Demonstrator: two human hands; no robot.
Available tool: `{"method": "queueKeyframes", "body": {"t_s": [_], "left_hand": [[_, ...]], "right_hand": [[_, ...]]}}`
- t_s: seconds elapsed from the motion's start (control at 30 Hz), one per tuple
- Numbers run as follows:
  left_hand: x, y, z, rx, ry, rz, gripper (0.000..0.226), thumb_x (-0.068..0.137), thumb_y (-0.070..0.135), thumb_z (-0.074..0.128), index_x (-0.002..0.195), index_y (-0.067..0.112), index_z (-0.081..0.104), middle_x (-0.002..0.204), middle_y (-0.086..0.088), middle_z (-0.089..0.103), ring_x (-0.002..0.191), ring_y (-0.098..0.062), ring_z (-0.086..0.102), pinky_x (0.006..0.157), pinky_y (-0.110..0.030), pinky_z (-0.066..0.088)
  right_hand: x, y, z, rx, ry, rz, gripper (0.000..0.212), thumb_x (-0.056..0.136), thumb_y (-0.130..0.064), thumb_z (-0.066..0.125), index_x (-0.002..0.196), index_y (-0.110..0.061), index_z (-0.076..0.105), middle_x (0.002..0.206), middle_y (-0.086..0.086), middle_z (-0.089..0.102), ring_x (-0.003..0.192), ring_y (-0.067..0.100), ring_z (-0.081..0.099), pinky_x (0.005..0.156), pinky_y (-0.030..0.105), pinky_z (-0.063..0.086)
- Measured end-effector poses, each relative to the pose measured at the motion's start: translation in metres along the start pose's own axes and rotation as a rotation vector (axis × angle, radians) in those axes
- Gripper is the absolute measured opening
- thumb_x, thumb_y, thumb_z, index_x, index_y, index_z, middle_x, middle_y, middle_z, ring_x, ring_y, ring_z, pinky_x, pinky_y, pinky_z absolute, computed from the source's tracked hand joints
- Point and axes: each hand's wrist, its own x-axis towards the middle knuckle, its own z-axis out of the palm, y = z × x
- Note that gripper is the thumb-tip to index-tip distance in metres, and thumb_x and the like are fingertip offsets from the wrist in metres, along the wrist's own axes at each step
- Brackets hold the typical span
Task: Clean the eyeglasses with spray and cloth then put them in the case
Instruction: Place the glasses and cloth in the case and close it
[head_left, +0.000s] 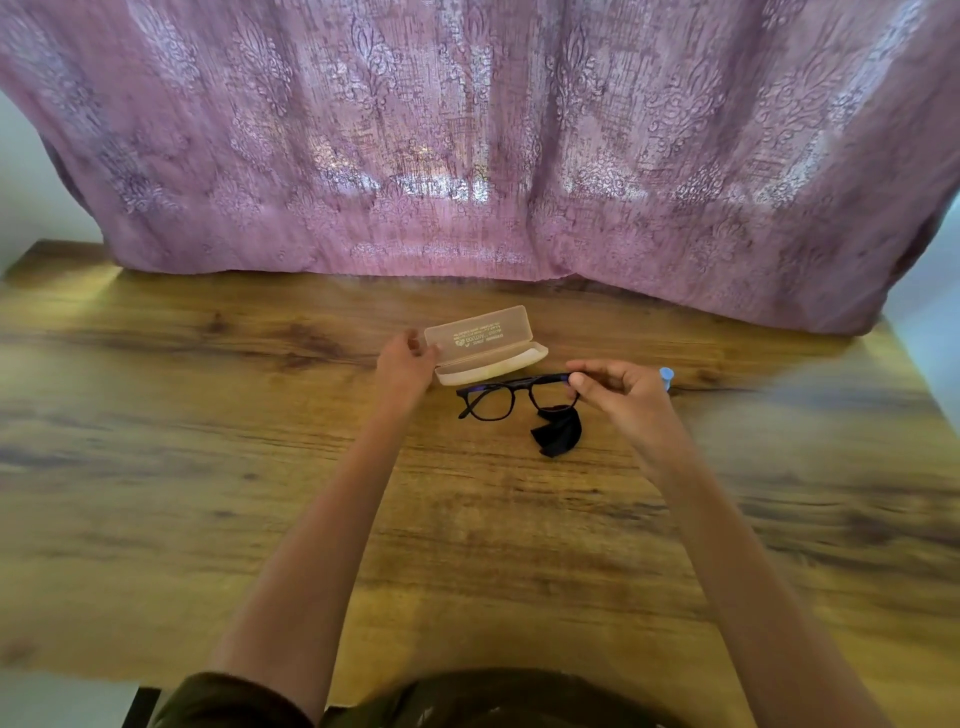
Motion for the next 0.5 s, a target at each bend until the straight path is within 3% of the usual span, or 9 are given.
{"method": "queueKeyframes", "body": {"t_s": [0.1,0.23,0.43,0.5], "left_hand": [[0.006,0.0,0.004,0.002,-0.017,0.024,0.038,0.095,0.026,0.059,0.129,0.01,0.057,0.12,-0.005,0.064,0.104,-0.022,0.063,0.093,-0.041,0.054],[0.012,-0.001,0.008,0.061,0.018,0.03,0.03,0.097,0.024,0.055,0.123,0.012,0.062,0.118,-0.004,0.066,0.099,-0.016,0.058,0.086,-0.03,0.049],[0.013,-0.002,0.007,0.059,0.047,0.06,0.028,0.097,0.018,0.053,0.121,0.007,0.064,0.117,-0.009,0.067,0.105,-0.023,0.062,0.094,-0.04,0.052],[0.01,-0.005,0.006,0.054,0.064,0.106,0.026,0.097,0.018,0.053,0.118,0.006,0.065,0.112,-0.008,0.068,0.098,-0.019,0.061,0.087,-0.033,0.052]], "right_hand": [[0.001,0.001,0.0,-0.003,0.004,0.012,0.019,0.092,-0.015,0.066,0.11,-0.016,0.072,0.098,0.003,0.075,0.099,0.01,0.069,0.086,0.019,0.049],[0.001,0.0,0.001,-0.012,0.009,0.018,0.019,0.092,-0.015,0.066,0.11,-0.016,0.072,0.098,0.002,0.075,0.099,0.009,0.069,0.085,0.018,0.049],[0.0,0.001,0.002,0.01,0.018,0.024,0.018,0.091,-0.014,0.067,0.108,-0.014,0.072,0.1,0.003,0.075,0.099,0.013,0.069,0.091,0.025,0.052],[0.0,0.001,0.002,-0.004,0.024,0.015,0.017,0.091,-0.016,0.068,0.107,-0.016,0.073,0.098,-0.002,0.076,0.096,0.008,0.069,0.087,0.021,0.052]]}}
